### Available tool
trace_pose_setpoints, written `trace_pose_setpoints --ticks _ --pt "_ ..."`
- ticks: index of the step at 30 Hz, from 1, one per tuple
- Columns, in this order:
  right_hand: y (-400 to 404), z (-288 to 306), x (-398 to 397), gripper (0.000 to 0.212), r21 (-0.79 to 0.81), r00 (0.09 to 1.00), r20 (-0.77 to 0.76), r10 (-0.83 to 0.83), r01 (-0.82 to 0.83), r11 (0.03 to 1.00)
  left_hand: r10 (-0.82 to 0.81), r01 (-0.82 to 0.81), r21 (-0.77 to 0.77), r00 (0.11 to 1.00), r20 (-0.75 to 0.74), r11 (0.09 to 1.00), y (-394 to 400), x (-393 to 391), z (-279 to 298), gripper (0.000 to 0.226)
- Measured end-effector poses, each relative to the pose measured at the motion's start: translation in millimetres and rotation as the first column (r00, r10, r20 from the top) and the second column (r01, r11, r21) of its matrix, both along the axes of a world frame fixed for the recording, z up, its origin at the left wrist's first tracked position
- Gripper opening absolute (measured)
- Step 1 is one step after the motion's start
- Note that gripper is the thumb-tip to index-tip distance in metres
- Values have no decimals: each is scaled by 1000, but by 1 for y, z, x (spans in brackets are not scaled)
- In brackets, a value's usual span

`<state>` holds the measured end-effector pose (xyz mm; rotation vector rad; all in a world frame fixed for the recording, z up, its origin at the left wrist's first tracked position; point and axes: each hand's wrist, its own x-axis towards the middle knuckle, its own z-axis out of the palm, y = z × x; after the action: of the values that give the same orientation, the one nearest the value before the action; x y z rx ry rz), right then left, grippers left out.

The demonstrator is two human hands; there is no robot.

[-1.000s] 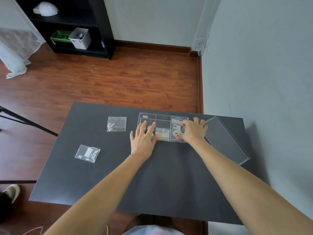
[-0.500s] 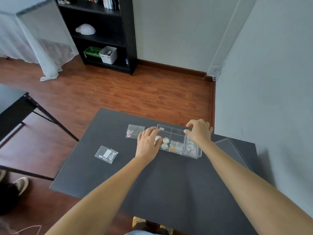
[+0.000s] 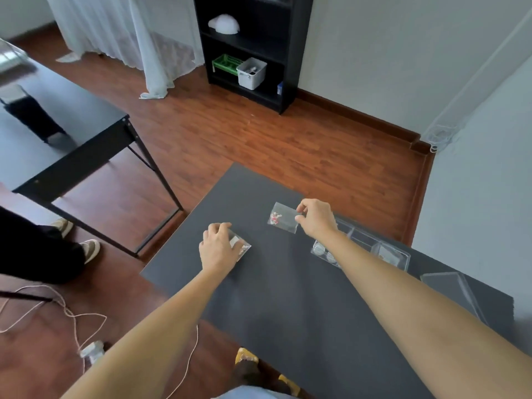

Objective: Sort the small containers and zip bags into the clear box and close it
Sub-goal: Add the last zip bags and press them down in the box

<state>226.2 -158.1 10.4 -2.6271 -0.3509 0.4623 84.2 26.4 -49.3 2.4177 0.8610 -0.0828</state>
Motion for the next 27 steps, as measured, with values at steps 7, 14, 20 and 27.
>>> trace_pose_setpoints --ticks 7,14,20,27 --pt "24 -31 10 43 -68 995 -67 76 -81 994 6 -6 -4 999 -41 1000 -1 1 -10 72" --pt "31 -50 15 53 -250 995 -27 94 -98 963 31 -37 -59 994 -106 998 9 8 -7 84" --pt "31 -52 15 46 -270 997 -69 28 -45 962 -7 -6 -109 992 -124 994 10 10 -3 61" --pt "27 -45 5 21 -218 986 -167 -21 -16 976 -78 47 -135 969 -234 990 14 11 4 18"
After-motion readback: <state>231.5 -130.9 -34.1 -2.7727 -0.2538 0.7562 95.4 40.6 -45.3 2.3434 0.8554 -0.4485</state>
